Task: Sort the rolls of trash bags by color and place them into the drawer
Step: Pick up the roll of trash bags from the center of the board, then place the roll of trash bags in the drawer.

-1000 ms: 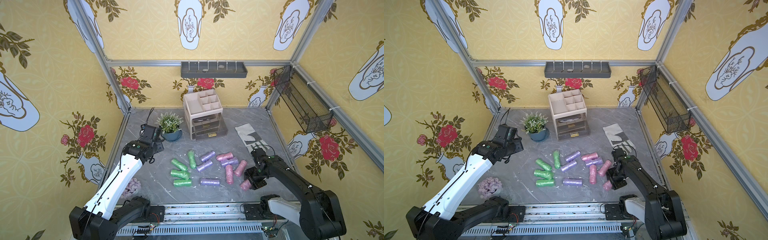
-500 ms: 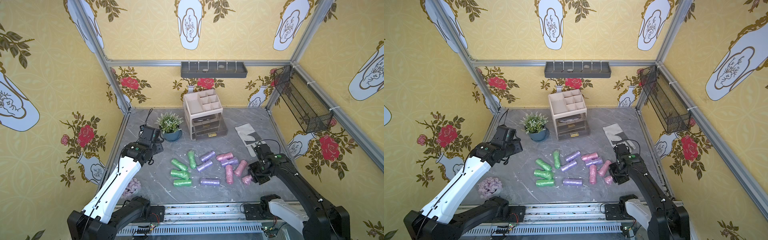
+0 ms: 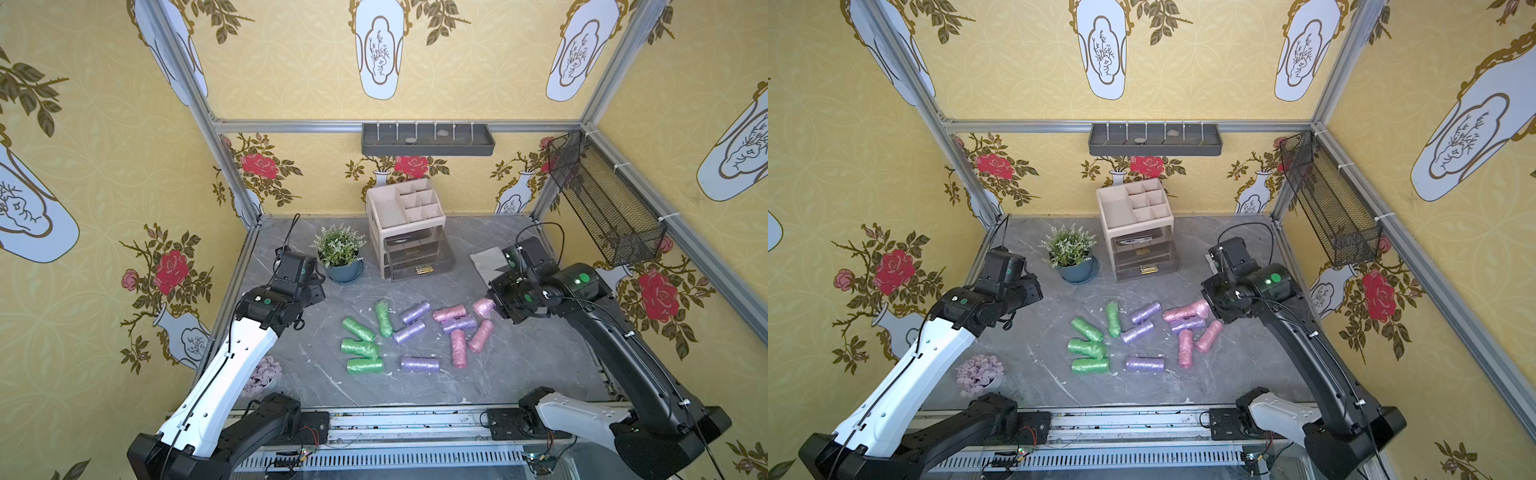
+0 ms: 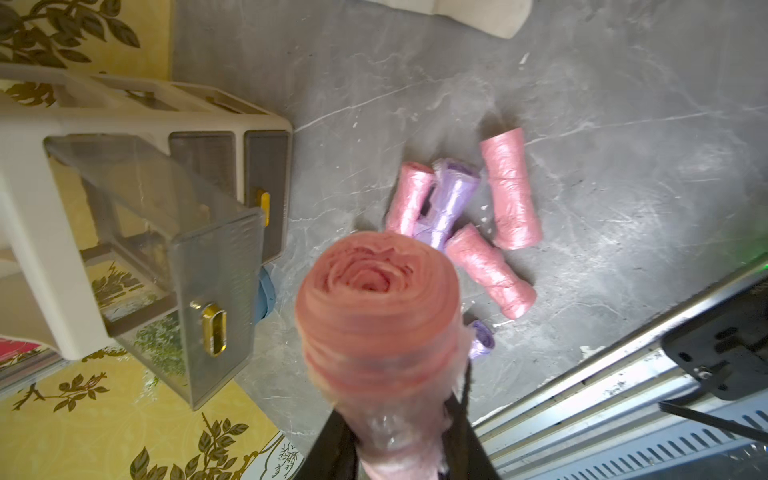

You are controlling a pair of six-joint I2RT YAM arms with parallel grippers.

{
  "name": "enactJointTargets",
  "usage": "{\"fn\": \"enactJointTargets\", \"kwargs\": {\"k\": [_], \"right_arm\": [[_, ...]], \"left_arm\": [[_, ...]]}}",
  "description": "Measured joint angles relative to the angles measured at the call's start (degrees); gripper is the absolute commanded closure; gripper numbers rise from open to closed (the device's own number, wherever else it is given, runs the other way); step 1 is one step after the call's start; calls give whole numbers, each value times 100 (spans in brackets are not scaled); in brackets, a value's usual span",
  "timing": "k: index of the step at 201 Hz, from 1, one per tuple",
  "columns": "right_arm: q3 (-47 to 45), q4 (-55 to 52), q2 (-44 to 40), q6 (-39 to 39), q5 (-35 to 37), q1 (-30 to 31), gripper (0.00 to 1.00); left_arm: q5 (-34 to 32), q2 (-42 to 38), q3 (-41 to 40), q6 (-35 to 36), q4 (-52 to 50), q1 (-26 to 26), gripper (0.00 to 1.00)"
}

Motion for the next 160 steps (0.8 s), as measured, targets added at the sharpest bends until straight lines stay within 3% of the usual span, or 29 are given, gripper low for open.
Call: {"fn": "enactJointTargets", "kwargs": {"k": [32, 62, 113, 160], "right_arm": [[1102, 754, 1040, 424, 466, 796, 70], [1784, 1346, 1668, 721, 824, 1060, 70], [2374, 1982, 2546, 1029, 1016, 1056, 70], [2037, 2511, 2732, 1167, 752, 614, 70]], "left_arm": [[-24, -173, 101, 22, -28, 4, 42], [-52, -313, 140, 101, -107, 20, 42], [-46, -407, 98, 144, -120, 42, 40], [20, -367, 59, 146, -122, 44, 40]]}}
